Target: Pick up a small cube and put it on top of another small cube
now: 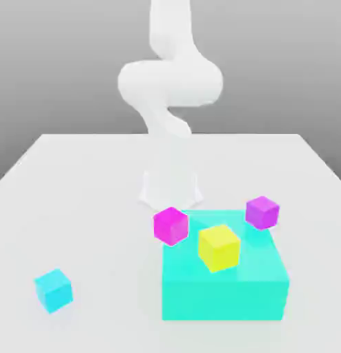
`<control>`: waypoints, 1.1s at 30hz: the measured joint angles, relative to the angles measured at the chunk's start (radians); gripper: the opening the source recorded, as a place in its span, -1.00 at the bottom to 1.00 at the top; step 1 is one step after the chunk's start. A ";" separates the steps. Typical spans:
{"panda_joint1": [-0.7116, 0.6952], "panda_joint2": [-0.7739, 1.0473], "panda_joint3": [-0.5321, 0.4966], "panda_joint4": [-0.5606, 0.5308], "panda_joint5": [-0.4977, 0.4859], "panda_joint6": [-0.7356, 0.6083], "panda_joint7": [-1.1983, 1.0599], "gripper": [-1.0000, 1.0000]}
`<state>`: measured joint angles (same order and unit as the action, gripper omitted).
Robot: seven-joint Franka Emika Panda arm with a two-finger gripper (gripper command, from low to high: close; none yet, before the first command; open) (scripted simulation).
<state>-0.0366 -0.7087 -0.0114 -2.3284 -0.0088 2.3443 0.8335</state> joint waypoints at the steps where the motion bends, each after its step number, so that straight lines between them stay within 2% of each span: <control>1: -0.016 0.039 -0.006 -0.012 -0.004 0.019 0.014 0.00; 16: -0.204 0.585 -0.126 -0.182 -0.008 0.284 0.179 0.00; 23: -0.302 0.842 -0.163 -0.261 0.074 0.407 0.196 0.00; 29: -0.370 1.060 -0.092 -0.236 0.163 0.568 0.140 0.00; 30: -0.377 1.081 -0.083 -0.232 0.169 0.584 0.135 -1.00; 33: -0.377 1.081 -0.083 -0.232 0.168 0.584 0.136 -1.00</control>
<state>-0.4139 0.3719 -0.0944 -2.5609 0.1595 2.9286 0.9695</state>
